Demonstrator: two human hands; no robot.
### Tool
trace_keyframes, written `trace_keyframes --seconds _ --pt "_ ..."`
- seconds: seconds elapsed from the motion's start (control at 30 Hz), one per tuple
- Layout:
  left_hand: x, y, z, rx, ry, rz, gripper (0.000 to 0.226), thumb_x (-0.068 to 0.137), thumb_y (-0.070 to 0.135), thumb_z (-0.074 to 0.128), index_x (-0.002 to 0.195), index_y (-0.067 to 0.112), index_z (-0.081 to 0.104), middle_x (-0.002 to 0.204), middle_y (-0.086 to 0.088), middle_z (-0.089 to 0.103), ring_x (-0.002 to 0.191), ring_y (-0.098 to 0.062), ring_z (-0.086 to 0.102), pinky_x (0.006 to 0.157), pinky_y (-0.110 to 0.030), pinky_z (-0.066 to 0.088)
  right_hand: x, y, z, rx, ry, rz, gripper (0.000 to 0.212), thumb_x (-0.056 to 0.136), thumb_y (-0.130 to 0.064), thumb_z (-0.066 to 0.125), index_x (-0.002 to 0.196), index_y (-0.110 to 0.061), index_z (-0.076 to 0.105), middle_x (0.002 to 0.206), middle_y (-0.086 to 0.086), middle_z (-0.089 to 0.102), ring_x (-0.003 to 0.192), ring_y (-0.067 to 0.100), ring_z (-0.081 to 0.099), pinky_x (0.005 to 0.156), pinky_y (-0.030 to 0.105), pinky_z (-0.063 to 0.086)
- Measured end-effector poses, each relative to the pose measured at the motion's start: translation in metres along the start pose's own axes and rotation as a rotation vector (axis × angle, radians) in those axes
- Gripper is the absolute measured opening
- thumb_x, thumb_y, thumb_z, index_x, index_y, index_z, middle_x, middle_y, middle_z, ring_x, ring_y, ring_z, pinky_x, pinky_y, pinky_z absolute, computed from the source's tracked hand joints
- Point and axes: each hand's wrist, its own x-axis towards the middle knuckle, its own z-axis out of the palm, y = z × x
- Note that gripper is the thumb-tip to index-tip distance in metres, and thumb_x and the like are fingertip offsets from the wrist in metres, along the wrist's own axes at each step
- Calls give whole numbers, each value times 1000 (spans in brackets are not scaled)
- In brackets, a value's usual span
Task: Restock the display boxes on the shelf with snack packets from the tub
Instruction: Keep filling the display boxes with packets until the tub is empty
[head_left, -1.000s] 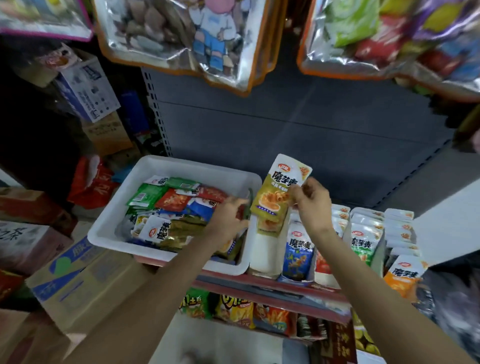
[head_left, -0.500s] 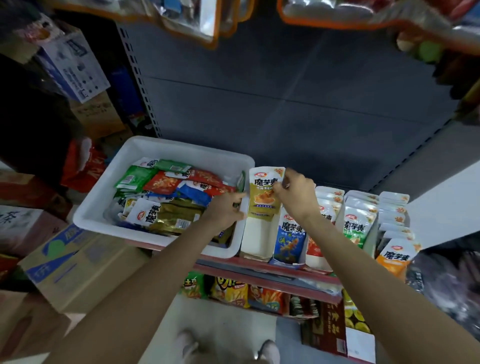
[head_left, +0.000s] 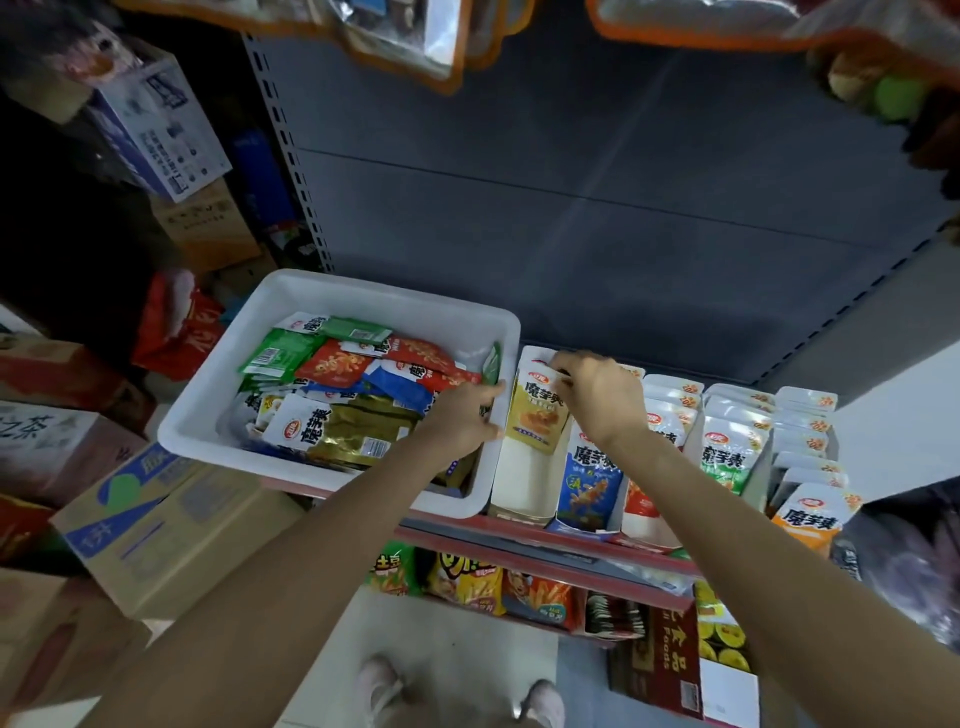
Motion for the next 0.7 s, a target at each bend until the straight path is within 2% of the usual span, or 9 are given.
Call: trace_keyframes --seconds 0.1,0.2,0.27,0.37,0.43,0.5,0.57,0.63,0.7 --pt "0 -1 1 7 -3 2 69 83 4 67 143 18 36 143 -12 45 118 -24 54 101 -34 41 2 0 5 -130 14 -56 21 92 -13 53 111 -18 61 102 4 66 107 24 52 65 30 44" --pt "-1 0 0 15 0 11 69 83 4 67 143 17 36 143 -13 44 117 -24 55 103 -37 41 3 0 12 -223 58 -50 30 75 -11 74 104 -16 66 91 1 68 101 22 56 54 26 44" --pt "-2 1 1 21 3 23 69 84 4 66 144 16 35 141 -13 46 118 -24 55 104 -40 42 3 -1 15 -227 57 -53 40 75 -10 74 112 -16 62 101 2 65 104 23 54 60 29 49" --pt "-7 1 1 45 18 60 64 86 6 64 143 15 36 138 -11 50 120 -22 54 103 -38 44 -1 -7 11 -76 105 -45 38 85 -10 63 122 -13 54 118 8 54 111 26 48 72 34 49" --pt "-13 -2 -1 60 82 82 56 89 9 61 140 13 41 136 -9 52 119 -20 54 99 -29 44 -8 -17 6 80 194 -79 33 84 -8 65 117 -9 60 116 12 55 106 30 51 71 37 51" --pt "-20 -11 -9 71 175 65 47 91 11 59 136 12 47 133 -8 55 116 -20 56 94 -26 43 -15 -31 10 189 230 -192 30 79 -2 68 108 -5 65 108 15 58 95 32 57 68 38 55" --pt "-27 -28 -22 111 237 28 42 91 9 58 132 13 51 132 -7 55 112 -20 58 92 -27 45 -19 -51 15 259 133 -281 27 84 -6 64 110 -6 65 109 12 57 96 30 59 75 39 56" --pt "-34 -48 -38 186 288 -21 39 90 6 58 128 14 55 128 -7 58 105 -22 60 89 -32 50 -20 -74 22 289 -22 -305 30 92 -13 55 121 -10 59 119 8 52 106 25 56 88 38 52" --pt "-43 -68 -56 334 333 -81 38 88 8 58 125 16 57 123 -9 59 107 -25 57 88 -38 50 -15 -97 34 276 -166 -322 38 93 -15 50 132 -14 50 129 6 47 116 24 50 97 37 46"
